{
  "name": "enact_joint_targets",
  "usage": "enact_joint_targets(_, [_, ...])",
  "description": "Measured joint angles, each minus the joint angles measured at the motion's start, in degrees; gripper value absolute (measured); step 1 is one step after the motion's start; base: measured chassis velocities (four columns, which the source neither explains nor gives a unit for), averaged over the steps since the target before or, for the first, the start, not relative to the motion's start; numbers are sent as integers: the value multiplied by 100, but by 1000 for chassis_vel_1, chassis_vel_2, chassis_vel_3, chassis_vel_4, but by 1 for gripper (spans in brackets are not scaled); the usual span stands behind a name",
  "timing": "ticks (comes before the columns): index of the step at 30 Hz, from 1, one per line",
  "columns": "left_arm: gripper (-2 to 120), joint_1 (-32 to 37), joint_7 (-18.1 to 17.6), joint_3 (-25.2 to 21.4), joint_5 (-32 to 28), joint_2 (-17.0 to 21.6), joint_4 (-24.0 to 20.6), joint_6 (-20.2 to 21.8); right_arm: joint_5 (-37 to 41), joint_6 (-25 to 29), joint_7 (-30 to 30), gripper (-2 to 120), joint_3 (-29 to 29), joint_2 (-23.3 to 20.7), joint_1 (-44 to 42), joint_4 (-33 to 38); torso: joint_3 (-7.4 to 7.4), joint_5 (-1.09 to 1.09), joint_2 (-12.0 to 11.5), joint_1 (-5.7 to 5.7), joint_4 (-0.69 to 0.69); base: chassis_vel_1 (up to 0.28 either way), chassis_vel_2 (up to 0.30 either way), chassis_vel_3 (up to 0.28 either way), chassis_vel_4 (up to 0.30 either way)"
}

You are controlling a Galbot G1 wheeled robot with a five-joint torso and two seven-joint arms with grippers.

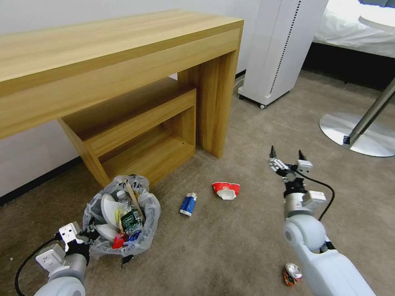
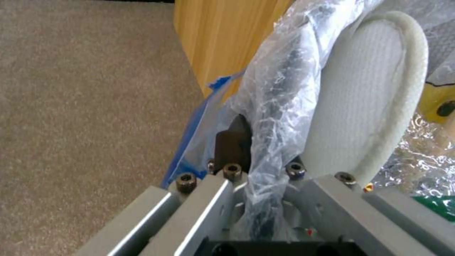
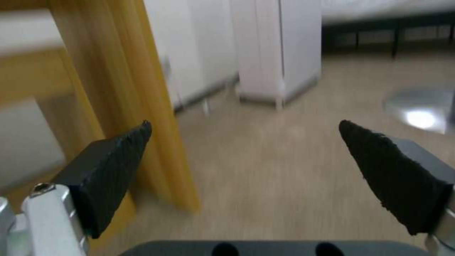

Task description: Pick up the trash bin and place the garbage on the floor into it.

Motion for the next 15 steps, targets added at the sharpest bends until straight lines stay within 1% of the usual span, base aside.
enact_joint_targets(1, [0,2,0,0,3,-7,5,-7,116,-172,138,100,-118,60,102,-51,0,0,0,0,0,0,0,0,0])
enact_joint_targets(2, [0,2,0,0,3,-7,5,-7,116,-172,138,100,-118,60,102,-51,0,0,0,0,0,0,0,0,0])
enact_joint_targets(4, [0,13,0,0,14,-18,9,-16,562,-432,396,100,-420,196,381,-241,0,0,0,0,0,0,0,0,0])
enact_joint_targets(5, [0,19,0,-1,25,-26,9,-17,913,-566,558,100,-584,277,543,-335,0,-1,0,0,0,0,0,0,0])
enact_joint_targets(6, [0,19,0,-1,25,-26,9,-17,913,-566,558,100,-584,277,543,-335,0,-1,0,0,0,0,0,0,0])
enact_joint_targets(9, [0,25,-1,-7,51,-50,9,-23,1864,-1011,937,100,-1068,542,1013,-662,0,-1,0,0,1,0,0,0,0])
enact_joint_targets(10, [0,25,-1,-7,51,-50,9,-23,1864,-1011,937,100,-1068,542,1013,-662,0,-1,0,0,1,0,0,0,0])
enact_joint_targets(11, [0,23,-2,-8,60,-55,9,-25,2033,-1123,1024,100,-1184,599,1122,-747,0,-1,0,0,0,0,0,0,0])
enact_joint_targets(12, [0,13,-4,-10,79,-74,17,-34,2351,-1339,1246,100,-1462,739,1376,-986,0,1,0,0,1,0,0,0,0])
enact_joint_targets(13, [0,9,-5,-11,90,-87,24,-40,2471,-1428,1341,100,-1605,804,1515,-1120,0,0,0,0,1,0,0,0,0])
enact_joint_targets(14, [0,9,-5,-11,90,-87,24,-40,2471,-1428,1341,100,-1605,804,1515,-1120,0,0,0,0,1,0,0,0,0])
enact_joint_targets(15, [0,2,-7,-10,120,-113,43,-51,2667,-1561,1460,100,-1838,913,1746,-1355,0,-1,0,0,1,0,0,0,0])
